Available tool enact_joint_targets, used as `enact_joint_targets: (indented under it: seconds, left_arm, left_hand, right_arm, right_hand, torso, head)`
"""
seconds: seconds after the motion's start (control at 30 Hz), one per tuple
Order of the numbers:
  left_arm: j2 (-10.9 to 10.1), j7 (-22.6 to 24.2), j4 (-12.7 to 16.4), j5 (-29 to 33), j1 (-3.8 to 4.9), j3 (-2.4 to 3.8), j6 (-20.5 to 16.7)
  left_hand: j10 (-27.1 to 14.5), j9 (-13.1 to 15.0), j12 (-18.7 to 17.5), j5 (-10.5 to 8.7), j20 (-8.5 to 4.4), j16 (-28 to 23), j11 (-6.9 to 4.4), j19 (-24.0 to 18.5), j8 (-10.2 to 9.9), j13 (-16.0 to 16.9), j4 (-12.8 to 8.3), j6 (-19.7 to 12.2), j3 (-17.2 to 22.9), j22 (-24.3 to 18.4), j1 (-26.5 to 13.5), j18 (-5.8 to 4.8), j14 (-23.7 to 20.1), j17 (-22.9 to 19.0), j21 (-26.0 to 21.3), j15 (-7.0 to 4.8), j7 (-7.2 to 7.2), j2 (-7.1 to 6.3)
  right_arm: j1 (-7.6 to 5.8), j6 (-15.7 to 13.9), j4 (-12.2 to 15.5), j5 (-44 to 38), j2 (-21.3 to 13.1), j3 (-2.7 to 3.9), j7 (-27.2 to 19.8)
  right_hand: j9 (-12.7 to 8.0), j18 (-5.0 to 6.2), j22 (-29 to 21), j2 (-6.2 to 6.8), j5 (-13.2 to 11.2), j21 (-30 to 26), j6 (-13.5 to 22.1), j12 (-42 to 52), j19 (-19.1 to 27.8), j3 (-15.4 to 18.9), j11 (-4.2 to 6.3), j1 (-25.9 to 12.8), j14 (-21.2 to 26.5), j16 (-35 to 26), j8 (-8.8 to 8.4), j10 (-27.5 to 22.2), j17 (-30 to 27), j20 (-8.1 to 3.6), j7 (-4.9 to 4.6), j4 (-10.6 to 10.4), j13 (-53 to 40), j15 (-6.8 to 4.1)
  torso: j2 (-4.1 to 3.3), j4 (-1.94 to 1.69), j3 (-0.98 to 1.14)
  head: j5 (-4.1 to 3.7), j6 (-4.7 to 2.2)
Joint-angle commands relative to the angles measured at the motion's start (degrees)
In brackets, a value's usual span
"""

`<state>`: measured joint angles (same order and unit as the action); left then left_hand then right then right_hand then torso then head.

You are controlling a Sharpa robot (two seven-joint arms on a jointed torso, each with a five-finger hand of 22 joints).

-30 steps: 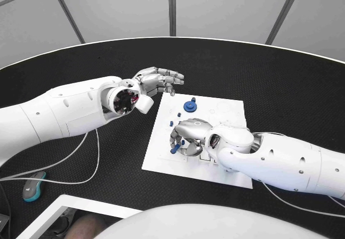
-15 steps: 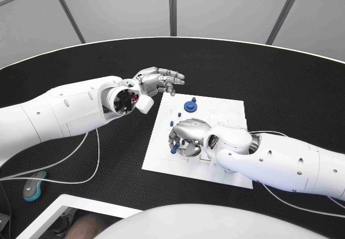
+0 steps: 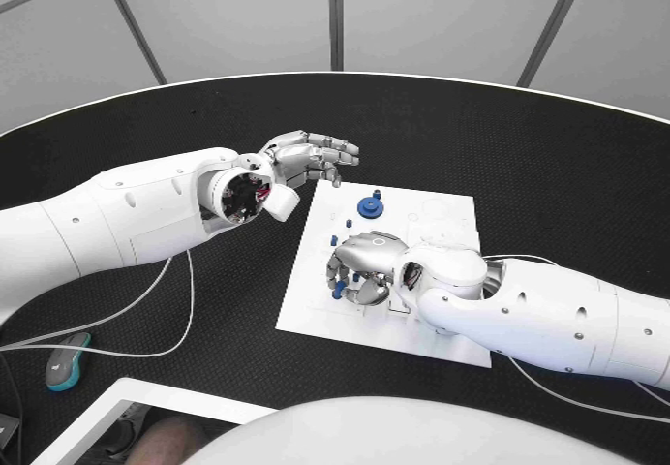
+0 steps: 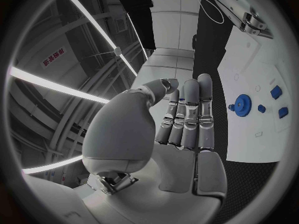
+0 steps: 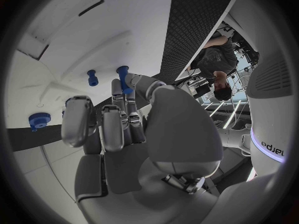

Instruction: Assemble the parts on the task board

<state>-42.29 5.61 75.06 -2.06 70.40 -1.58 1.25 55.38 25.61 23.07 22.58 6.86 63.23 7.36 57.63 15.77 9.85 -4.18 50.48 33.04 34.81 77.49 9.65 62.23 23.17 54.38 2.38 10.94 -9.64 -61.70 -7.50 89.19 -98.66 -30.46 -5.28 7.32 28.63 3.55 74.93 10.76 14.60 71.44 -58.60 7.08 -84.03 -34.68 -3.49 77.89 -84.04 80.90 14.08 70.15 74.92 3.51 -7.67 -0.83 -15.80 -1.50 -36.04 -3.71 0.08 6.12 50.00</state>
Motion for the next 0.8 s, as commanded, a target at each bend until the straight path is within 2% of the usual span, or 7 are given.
enact_joint_targets:
  seconds: [0.03,0.07,0.17,0.33,0.37,0.5,0.8]
  left_arm:
    - [0.0,-0.1,0.0,0.0,0.0,0.0,0.0]
    - [0.0,-0.1,-0.1,0.0,0.0,0.0,0.1]
    - [0.1,-0.2,-0.1,0.0,0.0,0.0,0.1]
    - [0.1,-0.3,-0.2,0.0,0.0,0.0,0.2]
    - [0.1,-0.4,-0.2,0.0,0.0,0.0,0.2]
    - [0.2,-0.5,-0.3,0.0,0.0,0.0,0.3]
    - [0.2,-0.6,-0.5,0.0,0.0,0.0,0.4]
  left_hand:
    - [-0.4,-0.1,0.0,0.2,0.04,-0.2,-0.08,-0.3,-0.2,-0.1,0.1,0.1,-0.3,0.1,0.1,1.01,-0.3,-0.1,0.3,-0.15,0.4,0.44]
    - [-0.4,-0.1,0.0,0.2,0.04,-0.2,-0.08,-0.3,-0.2,-0.1,0.1,0.1,-0.3,0.1,0.1,1.01,-0.3,-0.1,0.3,-0.15,0.4,0.44]
    - [-0.4,-0.1,0.0,0.2,0.04,-0.2,-0.08,-0.3,-0.2,-0.1,0.1,0.1,-0.3,0.1,0.1,1.01,-0.3,-0.1,0.3,-0.15,0.4,0.44]
    - [-0.4,-0.1,0.1,0.2,0.05,-0.3,-0.05,-0.4,-0.3,-0.1,0.0,0.1,-0.4,0.1,0.2,1.02,-0.4,-0.2,0.5,-0.14,0.43,0.49]
    - [-0.4,-0.1,0.1,0.2,0.05,-0.3,-0.05,-0.4,-0.3,-0.1,0.0,0.1,-0.4,0.1,0.2,1.02,-0.4,-0.2,0.5,-0.14,0.43,0.49]
    - [-0.4,-0.1,0.1,0.2,0.05,-0.3,-0.05,-0.4,-0.3,-0.1,0.0,0.1,-0.4,0.1,0.2,1.02,-0.4,-0.2,0.5,-0.14,0.43,0.49]
    - [-0.5,-0.1,0.1,0.21,0.05,-0.3,-0.05,-0.4,-0.3,-0.1,0.0,0.1,-0.4,0.2,0.2,1.02,-0.4,-0.2,0.5,-0.13,0.42,0.56]
  right_arm:
    - [0.0,-0.1,-0.2,0.0,0.0,0.0,-0.2]
    - [0.0,0.0,-0.2,0.0,0.0,0.0,-0.2]
    - [0.0,0.1,-0.3,0.0,0.0,-0.01,-0.4]
    - [0.0,0.4,-0.5,0.0,0.0,-0.01,-0.3]
    - [0.0,0.5,-0.5,0.0,0.0,-0.01,-0.3]
    - [0.0,0.5,-0.6,0.0,0.0,-0.01,-0.3]
    - [0.0,-0.4,0.1,0.0,-0.5,-0.01,-0.5]
  right_hand:
    - [-1.1,0.35,3.6,0.82,-0.4,-0.8,1.9,-1.9,-1.0,0.3,-0.86,-1.3,-3.2,-0.5,-1.49,-2.9,1.6,0.9,-0.61,-0.3,1.1,0.96]
    - [-1.4,0.43,3.4,1.28,-0.4,-1.3,2.9,-2.8,-0.8,0.2,-1.24,-1.7,-3.1,-0.7,-2.26,-4.2,1.3,1.16,-0.76,-0.5,1.6,1.28]
    - [-1.8,0.63,2.9,2.03,-0.7,-2.1,4.5,-3.4,-0.6,0.0,-1.51,-2.1,-2.9,-1.1,-3.4,-5.6,0.8,1.54,-0.72,-0.6,2.2,1.5]
    - [-2.0,0.88,2.3,2.57,-0.8,-3.2,5.6,-3.4,-0.3,0.1,-1.59,-2.6,-2.7,-1.6,-4.24,-6.5,0.1,1.77,-0.14,-0.8,2.7,1.55]
    - [-2.2,0.94,2.1,2.77,-1.0,-3.5,6.4,-3.3,-0.3,0.1,-1.62,-2.9,-2.7,-1.7,-4.75,-6.7,0.0,1.84,0.25,-0.9,2.9,1.59]
    - [-2.4,1.03,1.9,2.97,-1.1,-3.9,7.1,-3.3,-0.2,0.2,-1.65,-3.0,-2.6,-1.8,-5.16,-6.9,-0.2,1.9,0.72,-1.0,3.1,1.6]
    - [-2.4,1.05,1.8,3.04,-1.1,-4.0,7.3,-3.2,-0.2,0.2,-1.67,-3.1,-2.6,-1.9,-5.32,-7.0,-0.3,1.93,0.97,-1.1,3.2,1.62]
  torso:
    - [0.04,0.02,0.06]
    - [0.04,0.03,0.06]
    - [0.07,0.06,0.06]
    - [0.07,0.06,0.06]
    - [0.08,0.06,0.06]
    - [0.1,0.05,0.07]
    - [0.04,0.01,0.08]
  head:
    - [0.02,0.0]
    - [0.03,0.0]
    - [-0.01,0.0]
    - [-0.04,0.0]
    - [-0.03,0.0]
    - [-0.14,0.0]
    - [-0.22,0.0]
